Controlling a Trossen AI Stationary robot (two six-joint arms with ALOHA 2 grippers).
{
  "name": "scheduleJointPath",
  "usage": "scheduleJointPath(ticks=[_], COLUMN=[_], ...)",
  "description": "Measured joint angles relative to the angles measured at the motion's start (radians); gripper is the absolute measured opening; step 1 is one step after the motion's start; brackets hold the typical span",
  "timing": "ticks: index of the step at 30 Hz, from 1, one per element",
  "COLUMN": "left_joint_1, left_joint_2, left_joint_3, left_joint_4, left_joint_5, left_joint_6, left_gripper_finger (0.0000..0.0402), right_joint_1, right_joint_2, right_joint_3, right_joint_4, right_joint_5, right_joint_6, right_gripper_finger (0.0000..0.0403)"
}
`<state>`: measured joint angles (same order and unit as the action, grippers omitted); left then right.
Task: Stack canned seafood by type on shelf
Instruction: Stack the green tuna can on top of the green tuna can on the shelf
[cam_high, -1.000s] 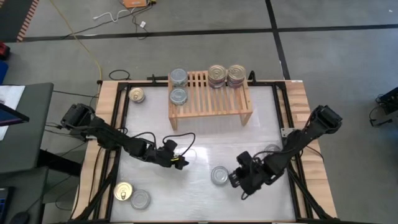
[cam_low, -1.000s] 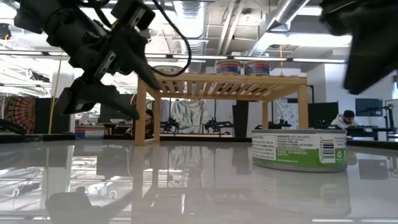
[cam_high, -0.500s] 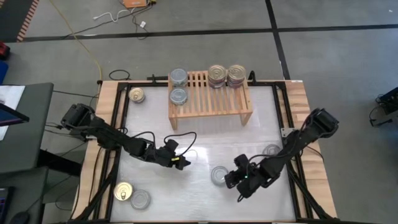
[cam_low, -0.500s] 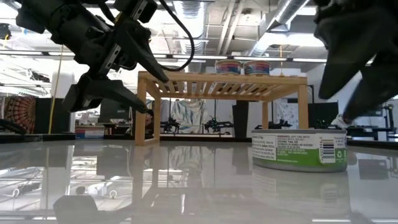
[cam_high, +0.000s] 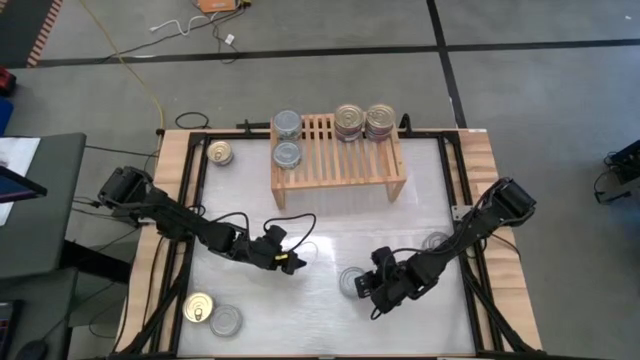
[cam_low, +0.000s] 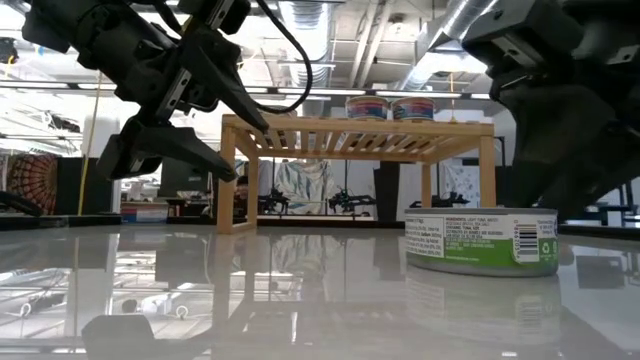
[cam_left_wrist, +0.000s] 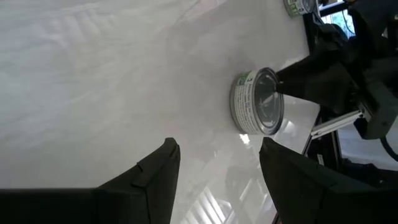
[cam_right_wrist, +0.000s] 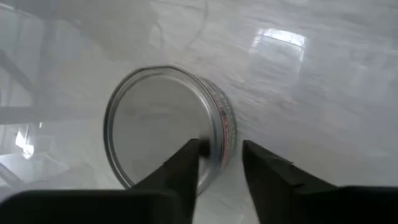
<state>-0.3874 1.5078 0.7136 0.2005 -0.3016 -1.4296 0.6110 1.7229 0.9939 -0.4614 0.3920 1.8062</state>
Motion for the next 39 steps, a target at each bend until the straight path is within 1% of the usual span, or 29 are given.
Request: scheduleJointPath(ticks=[5, 8, 11, 14, 17, 20, 27, 30, 36, 39], left_joint_1=[0.000, 0.000, 0.000, 0.000, 0.000, -0.006, -0.020, -0.020, -0.020, -0.018], left_joint_2=[0.000, 0.000, 0.000, 0.000, 0.000, 0.000, 0.007, 0.046, 0.185, 0.231], left_joint_3=[0.000, 0.000, 0.000, 0.000, 0.000, 0.000, 0.000, 0.000, 0.003, 0.034], left_joint_4=[-0.008, -0.008, -0.008, -0.008, -0.008, -0.008, -0.004, 0.029, 0.240, 0.259], left_joint_5=[0.000, 0.000, 0.000, 0.001, 0.014, 0.041, 0.043, 0.044, 0.073, 0.101], left_joint_6=[-0.007, -0.007, -0.007, -0.007, -0.009, -0.041, -0.086, -0.112, -0.174, -0.187], left_gripper_finger=[0.0212, 0.0212, 0.0212, 0.0212, 0.0212, 0.0212, 0.0212, 0.0212, 0.0212, 0.0212], right_joint_1=[-0.010, -0.023, -0.041, -0.059, -0.073, -0.090, -0.139, -0.150, -0.147, -0.131], right_joint_2=[0.000, 0.000, 0.000, 0.000, 0.000, 0.000, 0.000, 0.000, -0.010, -0.024], right_joint_3=[0.000, 0.000, 0.000, 0.000, 0.000, 0.000, 0.000, 0.000, 0.000, 0.002], right_joint_4=[0.033, 0.087, 0.128, 0.143, 0.152, 0.154, 0.168, 0.170, 0.145, 0.108], right_joint_5=[0.000, 0.000, -0.001, 0.000, 0.000, 0.000, 0.002, 0.002, -0.003, -0.005], right_joint_6=[-0.022, -0.056, -0.090, -0.122, -0.141, -0.172, -0.241, -0.261, -0.304, -0.287], right_gripper_finger=[0.0064, 0.0036, 0.0022, 0.0021, 0.0030, 0.0035, 0.0024, 0.0025, 0.0040, 0.0045])
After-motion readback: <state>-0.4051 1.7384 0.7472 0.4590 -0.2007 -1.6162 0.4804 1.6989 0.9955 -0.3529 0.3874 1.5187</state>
